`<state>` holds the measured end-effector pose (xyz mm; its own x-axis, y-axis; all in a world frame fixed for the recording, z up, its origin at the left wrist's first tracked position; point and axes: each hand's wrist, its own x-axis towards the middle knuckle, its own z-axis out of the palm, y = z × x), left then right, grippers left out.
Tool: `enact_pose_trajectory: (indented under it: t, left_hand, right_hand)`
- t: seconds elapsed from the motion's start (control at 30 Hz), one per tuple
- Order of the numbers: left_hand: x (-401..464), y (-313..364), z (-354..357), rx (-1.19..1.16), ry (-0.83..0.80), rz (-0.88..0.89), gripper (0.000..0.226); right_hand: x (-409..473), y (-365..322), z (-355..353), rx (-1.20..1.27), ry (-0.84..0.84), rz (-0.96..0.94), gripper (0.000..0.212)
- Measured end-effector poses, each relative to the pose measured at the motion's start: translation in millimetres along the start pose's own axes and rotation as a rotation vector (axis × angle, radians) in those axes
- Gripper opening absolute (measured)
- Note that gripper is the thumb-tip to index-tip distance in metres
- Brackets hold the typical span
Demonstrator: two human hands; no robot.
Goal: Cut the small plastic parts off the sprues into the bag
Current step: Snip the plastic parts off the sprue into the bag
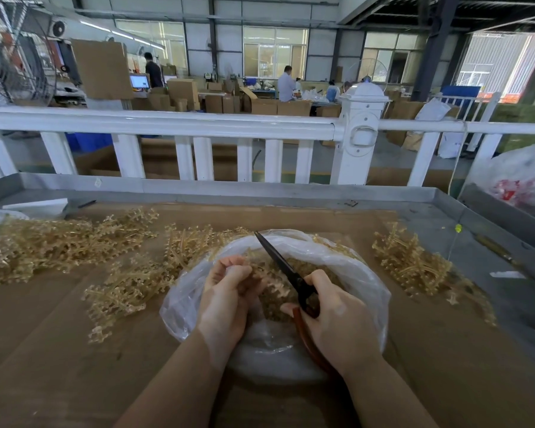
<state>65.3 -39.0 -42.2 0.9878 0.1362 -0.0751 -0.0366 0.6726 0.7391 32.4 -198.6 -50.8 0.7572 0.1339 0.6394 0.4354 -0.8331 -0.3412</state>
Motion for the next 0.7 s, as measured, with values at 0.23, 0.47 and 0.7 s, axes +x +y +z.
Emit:
enact_pose_trajectory:
  t: [0.23, 0.47, 0.7]
  left_hand:
    - [1.1, -1.0, -2.4, -0.091, -0.12, -0.042, 0.025]
    - [-2.3, -2.4, -1.0, 0.052, -0.158, -0.108, 0.021]
    - [-2.9, 0.5, -6.1, 0.078, -0.33, -0.218, 0.064]
  right_hand:
    - [0.4, 0.3, 0.4, 0.016, 0.045, 0.035, 0.033]
    - [0.7, 2.7, 4.7, -0.019, 0.014, 0.03, 0.029]
    - [-0.2, 4.0, 5.3, 0.037, 0.067, 0.019, 0.032]
